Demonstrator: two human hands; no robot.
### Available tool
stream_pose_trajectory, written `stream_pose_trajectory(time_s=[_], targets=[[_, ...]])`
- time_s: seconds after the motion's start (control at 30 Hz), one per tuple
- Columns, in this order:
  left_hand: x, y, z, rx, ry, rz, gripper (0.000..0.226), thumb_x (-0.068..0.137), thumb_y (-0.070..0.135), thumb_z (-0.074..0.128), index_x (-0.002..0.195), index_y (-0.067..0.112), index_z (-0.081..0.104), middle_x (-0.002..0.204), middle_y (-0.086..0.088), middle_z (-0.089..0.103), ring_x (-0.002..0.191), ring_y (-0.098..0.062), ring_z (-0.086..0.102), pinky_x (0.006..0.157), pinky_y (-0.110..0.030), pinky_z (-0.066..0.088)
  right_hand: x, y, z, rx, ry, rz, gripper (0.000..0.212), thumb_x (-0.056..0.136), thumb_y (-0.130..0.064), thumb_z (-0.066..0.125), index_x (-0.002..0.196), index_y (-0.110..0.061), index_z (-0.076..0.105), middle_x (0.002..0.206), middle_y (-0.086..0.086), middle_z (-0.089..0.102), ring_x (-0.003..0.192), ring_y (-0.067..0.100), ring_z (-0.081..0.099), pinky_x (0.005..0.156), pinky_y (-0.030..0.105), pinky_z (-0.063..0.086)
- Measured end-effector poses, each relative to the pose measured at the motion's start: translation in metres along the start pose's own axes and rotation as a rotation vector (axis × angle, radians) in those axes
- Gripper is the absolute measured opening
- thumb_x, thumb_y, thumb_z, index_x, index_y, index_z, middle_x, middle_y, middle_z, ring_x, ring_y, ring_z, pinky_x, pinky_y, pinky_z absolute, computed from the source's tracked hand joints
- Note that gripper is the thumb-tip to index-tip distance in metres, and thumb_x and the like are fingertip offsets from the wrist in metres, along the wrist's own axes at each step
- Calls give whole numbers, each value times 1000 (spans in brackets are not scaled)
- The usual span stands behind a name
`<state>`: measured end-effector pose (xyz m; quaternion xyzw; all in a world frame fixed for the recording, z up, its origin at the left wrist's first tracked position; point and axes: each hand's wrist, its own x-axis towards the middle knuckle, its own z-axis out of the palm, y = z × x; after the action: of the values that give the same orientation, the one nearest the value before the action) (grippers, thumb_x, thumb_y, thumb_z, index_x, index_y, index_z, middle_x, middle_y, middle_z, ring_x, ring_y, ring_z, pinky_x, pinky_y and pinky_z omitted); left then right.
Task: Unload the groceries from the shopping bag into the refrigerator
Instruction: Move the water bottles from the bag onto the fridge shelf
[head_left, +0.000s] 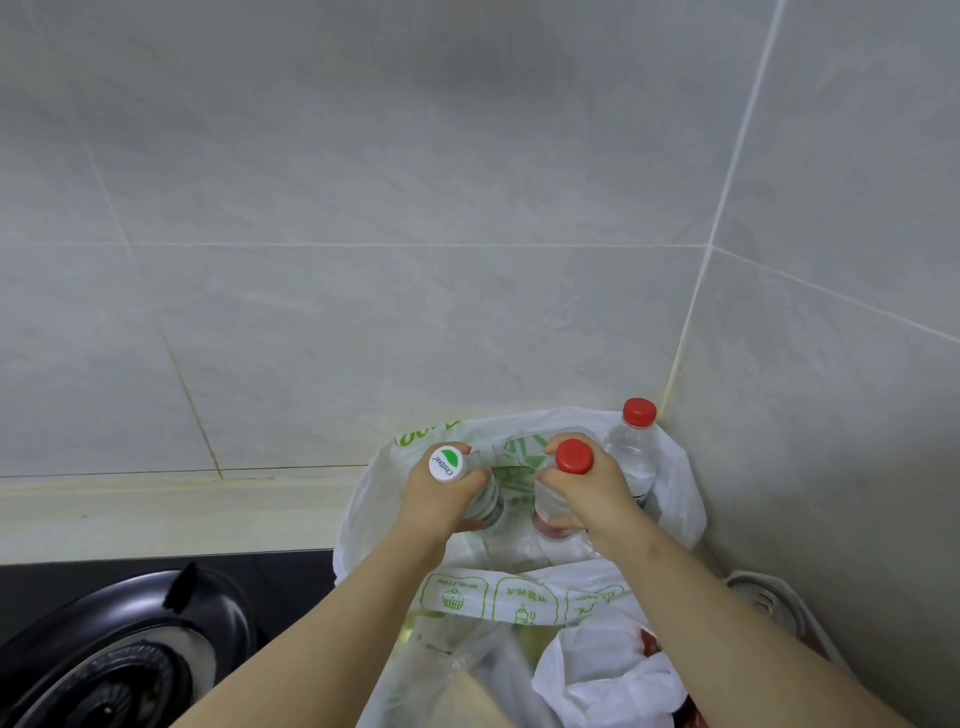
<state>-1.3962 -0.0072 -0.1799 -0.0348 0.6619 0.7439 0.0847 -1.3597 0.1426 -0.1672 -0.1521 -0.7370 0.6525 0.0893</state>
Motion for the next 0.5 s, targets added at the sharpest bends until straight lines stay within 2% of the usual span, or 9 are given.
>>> stream_pose_trajectory(time_s=[0.1,0.2,0.3,0.4,0.5], targets=[[-10,8,-5,-36,5,36,24,78,2,69,92,19,60,93,-13,59,89,-32,62,62,-41,59,-12,-11,-2,54,1,-26,27,80,3,59,82,-24,58,80,-2,55,83,20,55,77,60,53],[-25,26,-9,-51,10,101,25,78,3,69,92,21,61,92,-10,60,88,-29,61,71,-49,58,-32,-32,-3,102,18,-101,26,80,5,59,83,-20,59,80,-3,53,83,19,54,77,60,53],[-46,46,-17,-53,37,179,27,75,6,72,93,23,62,87,-6,62,84,-28,63,77,-56,55,-59,-56,-3,162,39,-197,25,80,7,60,84,-17,58,77,-5,51,75,15,53,78,60,51],[-72,66,-30,-73,77,249,32,67,11,75,94,23,63,85,-6,64,86,-30,65,78,-56,55,-87,-78,0,236,31,-272,24,81,9,59,85,-14,58,76,-9,48,72,11,50,78,58,53],[-100,84,-46,-117,114,336,26,78,2,69,93,22,62,83,-4,61,79,-23,62,74,-52,57,-113,-94,6,277,18,-350,25,80,8,60,82,-16,58,76,-13,48,79,13,50,76,52,56]])
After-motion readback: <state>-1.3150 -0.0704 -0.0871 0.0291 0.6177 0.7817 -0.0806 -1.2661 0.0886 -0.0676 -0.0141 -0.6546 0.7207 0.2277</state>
